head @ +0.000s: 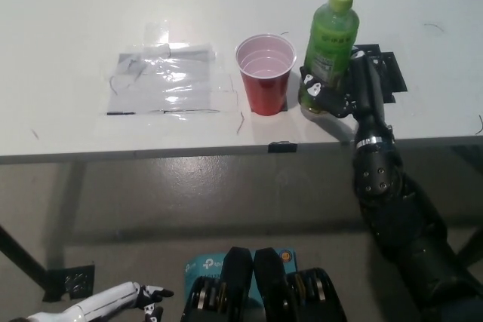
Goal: The robot uses its right hand to pick up a bottle kept in the middle of the desk and tilt it into a cup kept next to it to pour water out
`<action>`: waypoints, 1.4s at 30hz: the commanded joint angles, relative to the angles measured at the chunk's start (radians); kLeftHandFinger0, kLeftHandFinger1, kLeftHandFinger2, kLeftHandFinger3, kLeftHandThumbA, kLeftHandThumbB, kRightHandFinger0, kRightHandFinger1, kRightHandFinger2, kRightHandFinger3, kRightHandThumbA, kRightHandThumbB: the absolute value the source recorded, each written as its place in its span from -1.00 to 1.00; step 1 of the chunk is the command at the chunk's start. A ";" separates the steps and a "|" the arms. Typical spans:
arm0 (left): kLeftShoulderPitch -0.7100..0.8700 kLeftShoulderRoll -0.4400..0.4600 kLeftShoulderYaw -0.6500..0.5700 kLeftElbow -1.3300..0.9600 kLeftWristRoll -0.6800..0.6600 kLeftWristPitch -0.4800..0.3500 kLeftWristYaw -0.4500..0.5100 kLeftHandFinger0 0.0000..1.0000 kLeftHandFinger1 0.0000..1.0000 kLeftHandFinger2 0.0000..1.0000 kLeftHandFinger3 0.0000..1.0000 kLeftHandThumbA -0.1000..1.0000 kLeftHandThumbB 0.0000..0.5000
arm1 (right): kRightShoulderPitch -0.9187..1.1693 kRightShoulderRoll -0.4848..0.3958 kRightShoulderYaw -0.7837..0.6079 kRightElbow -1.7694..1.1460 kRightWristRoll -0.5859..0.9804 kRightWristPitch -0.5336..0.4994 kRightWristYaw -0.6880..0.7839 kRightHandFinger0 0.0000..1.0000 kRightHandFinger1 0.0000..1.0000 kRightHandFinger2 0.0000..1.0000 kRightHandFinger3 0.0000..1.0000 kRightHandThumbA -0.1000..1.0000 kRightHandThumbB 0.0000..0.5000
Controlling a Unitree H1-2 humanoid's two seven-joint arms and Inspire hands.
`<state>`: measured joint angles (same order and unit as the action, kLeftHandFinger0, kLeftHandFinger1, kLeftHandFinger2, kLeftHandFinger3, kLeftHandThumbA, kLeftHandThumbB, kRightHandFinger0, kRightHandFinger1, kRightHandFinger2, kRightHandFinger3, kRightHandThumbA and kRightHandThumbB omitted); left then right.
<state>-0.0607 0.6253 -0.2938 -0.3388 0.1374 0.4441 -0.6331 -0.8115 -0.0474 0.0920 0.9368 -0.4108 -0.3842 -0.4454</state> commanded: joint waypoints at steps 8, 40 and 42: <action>-0.011 0.022 0.025 -0.030 0.006 0.007 0.010 1.00 1.00 1.00 1.00 1.00 0.69 | -0.059 -0.067 0.089 -0.009 0.030 -0.086 -0.087 -1.00 -1.00 -1.00 -0.58 -1.00 -0.21; -0.001 0.021 0.047 -0.027 0.009 -0.015 0.013 1.00 1.00 1.00 1.00 1.00 0.69 | -0.036 -0.038 0.149 0.115 -0.036 0.121 -0.071 1.00 1.00 1.00 1.00 0.70 0.15; -0.001 0.023 0.046 -0.031 0.010 -0.009 0.011 1.00 1.00 1.00 1.00 1.00 0.68 | -0.036 -0.041 0.149 0.109 -0.036 0.136 -0.062 1.00 1.00 1.00 1.00 0.70 0.13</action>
<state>-0.0617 0.6264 -0.2600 -0.3467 0.1429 0.4428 -0.6328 -0.8233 -0.0800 0.2394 1.0764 -0.4303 -0.3016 -0.4938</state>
